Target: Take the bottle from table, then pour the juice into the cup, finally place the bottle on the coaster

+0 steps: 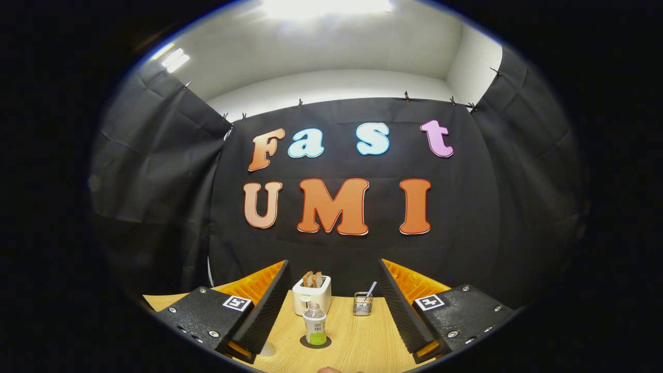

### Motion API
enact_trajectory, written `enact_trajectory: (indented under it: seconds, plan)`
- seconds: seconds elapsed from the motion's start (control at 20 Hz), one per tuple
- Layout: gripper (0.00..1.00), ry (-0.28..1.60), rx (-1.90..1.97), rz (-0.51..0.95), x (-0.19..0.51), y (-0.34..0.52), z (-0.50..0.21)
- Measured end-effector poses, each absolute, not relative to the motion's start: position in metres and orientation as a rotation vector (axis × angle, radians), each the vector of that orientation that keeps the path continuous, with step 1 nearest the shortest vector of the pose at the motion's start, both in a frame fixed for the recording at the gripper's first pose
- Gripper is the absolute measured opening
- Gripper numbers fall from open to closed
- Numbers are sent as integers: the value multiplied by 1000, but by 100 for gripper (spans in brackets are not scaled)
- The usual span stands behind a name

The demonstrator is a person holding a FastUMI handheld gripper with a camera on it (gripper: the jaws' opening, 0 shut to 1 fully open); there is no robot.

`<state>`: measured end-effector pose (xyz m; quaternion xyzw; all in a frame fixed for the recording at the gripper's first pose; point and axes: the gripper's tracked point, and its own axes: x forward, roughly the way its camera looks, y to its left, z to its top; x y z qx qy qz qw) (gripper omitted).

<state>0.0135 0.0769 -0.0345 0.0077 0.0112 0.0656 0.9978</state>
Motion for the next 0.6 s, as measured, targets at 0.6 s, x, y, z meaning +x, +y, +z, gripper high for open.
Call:
enact_trajectory:
  seconds: [0.6]
  plan:
    - [99, 11, 22, 112, 3, 65, -37]
